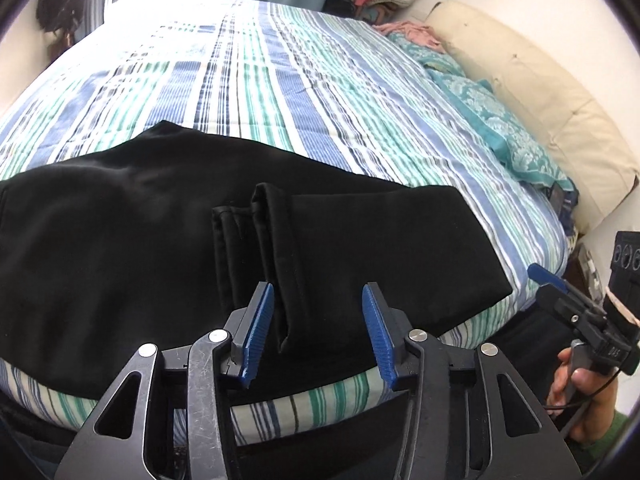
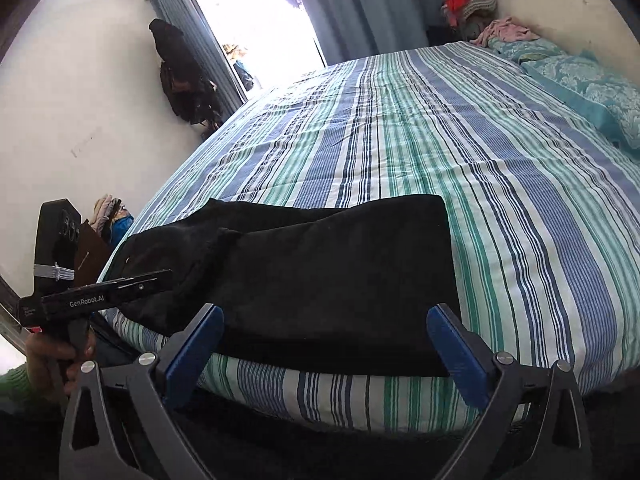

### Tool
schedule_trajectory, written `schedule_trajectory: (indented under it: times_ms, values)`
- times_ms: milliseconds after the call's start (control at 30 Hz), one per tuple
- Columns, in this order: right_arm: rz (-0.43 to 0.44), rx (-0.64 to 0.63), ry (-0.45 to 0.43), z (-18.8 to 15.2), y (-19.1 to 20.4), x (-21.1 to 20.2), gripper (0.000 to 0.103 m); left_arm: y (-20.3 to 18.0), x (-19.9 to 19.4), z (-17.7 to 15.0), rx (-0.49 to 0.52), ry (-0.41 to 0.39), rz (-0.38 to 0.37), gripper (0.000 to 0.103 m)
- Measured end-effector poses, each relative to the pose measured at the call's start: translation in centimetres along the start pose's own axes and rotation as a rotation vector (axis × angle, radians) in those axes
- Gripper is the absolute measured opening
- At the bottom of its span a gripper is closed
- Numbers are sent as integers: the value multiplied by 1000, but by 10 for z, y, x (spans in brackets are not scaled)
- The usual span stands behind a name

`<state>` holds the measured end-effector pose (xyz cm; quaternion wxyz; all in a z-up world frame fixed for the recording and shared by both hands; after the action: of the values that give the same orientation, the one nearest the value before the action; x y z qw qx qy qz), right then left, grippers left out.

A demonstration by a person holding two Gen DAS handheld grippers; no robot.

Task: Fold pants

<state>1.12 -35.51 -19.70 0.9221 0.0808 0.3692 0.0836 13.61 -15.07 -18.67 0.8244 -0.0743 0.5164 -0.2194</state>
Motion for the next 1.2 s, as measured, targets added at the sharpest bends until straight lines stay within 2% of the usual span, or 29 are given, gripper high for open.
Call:
schedule_trajectory:
  times_ms: [167,233,267,333,500,600,667,767,833,900,933,967,1033,1067,1100,1200]
  values:
    - [-2,-25,-31,3,2,2,101,5,17,-3,15,46,88,46]
    - [7,-37,-32,4,8,7,101,7,24,-6,27,66,101,25]
    - [8,-40,-34,4,9,7,101,7,26,-9,31,77,108,9]
    - [-4,-47,-47,7,9,8,101,5,23,-8,23,61,115,8]
    - [-118,-76,-131,16,-3,-14,101,11,-18,1,18,-16,103,8]
    - [-122,-55,-111,12,-9,-11,101,27,-15,-7,20,6,143,8]
    - [-102,-49,-83,9,-8,-1,101,35,-4,-18,7,38,159,8]
    - [-45,-104,-58,9,8,11,101,37,3,-23,22,43,180,8]
    - [51,-136,-27,4,27,23,101,36,4,-20,33,36,184,8]
    - [179,-108,86,-14,40,49,101,38,5,-20,23,39,180,9]
    - [225,-75,168,-28,44,65,101,39,5,-21,14,42,176,11]
    - [228,-57,227,-40,44,77,102,41,4,-21,7,40,176,17]
    - [209,-93,224,-42,46,80,102,46,-1,-20,-20,23,198,43]
    - [208,-96,227,-41,47,81,102,51,-6,-18,-41,6,213,70]
    - [208,-90,229,-42,47,81,102,55,-12,-15,-72,-23,213,84]
    - [180,-87,209,-39,46,73,102,68,-35,-2,-177,-112,180,88]
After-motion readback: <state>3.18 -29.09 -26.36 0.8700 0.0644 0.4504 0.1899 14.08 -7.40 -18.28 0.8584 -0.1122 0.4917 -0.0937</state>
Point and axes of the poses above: each gripper's, at about its wrist camera, not at the fingertips, and x roughly the way its jaws point, y to its left, z to its top, the point moved 8 cm from there along x, roughly the way its jaws point, and after that the axes turned 11 degrees about -x, right-handed, at the moved point
